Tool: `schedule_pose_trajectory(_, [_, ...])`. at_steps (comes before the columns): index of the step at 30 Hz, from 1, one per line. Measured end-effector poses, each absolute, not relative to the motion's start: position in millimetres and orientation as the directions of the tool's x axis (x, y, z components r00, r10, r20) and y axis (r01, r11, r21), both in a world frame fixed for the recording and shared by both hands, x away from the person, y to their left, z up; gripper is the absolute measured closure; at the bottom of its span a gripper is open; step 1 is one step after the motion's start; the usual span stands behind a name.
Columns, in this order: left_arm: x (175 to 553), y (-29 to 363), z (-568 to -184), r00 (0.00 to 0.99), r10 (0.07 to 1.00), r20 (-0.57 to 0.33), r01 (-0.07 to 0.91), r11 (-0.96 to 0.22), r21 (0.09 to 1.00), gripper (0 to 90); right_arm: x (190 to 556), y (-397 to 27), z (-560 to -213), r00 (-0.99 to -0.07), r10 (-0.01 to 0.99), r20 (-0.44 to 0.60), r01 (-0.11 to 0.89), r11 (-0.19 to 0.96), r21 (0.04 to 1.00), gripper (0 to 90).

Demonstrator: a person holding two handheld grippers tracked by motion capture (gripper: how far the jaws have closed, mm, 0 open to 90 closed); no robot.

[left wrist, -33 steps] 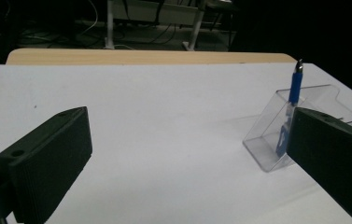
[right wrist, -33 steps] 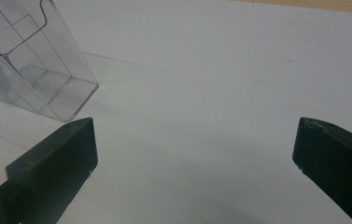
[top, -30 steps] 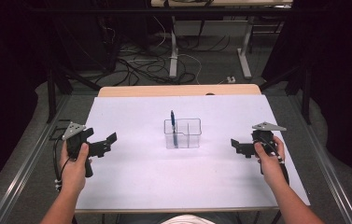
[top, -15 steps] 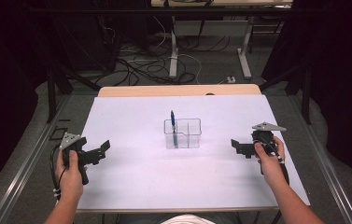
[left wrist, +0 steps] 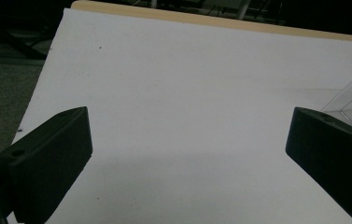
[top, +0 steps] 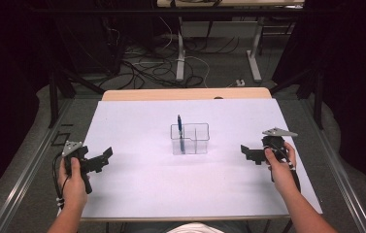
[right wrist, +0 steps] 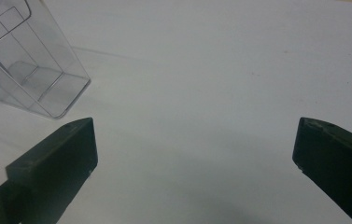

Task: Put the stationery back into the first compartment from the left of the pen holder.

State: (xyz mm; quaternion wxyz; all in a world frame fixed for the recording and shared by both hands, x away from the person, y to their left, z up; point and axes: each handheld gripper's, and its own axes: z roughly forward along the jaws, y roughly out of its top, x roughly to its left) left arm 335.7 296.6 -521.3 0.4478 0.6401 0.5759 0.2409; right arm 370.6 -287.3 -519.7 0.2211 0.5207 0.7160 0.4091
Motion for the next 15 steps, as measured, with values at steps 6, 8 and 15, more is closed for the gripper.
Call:
schedule_pose_trajectory(6, [337.4,297.4,-525.6,0.208,0.955,-0.21,0.546,0.065,0.835,0.3,370.8,-288.5,-520.5,-0.351,0.929,0.116,0.57,0.114,0.813,0.0])
schedule_pose_trajectory(8, [338.2,298.0,-526.5,0.204,0.957,-0.207,0.552,0.062,0.831,0.3,371.0,-288.8,-521.1,-0.348,0.93,0.117,0.571,0.111,0.813,0.0])
schedule_pose_trajectory(15, [339.8,299.5,-527.8,0.195,0.96,-0.202,0.565,0.058,0.823,0.3,372.3,-290.2,-523.4,-0.344,0.933,0.109,0.573,0.116,0.811,0.0])
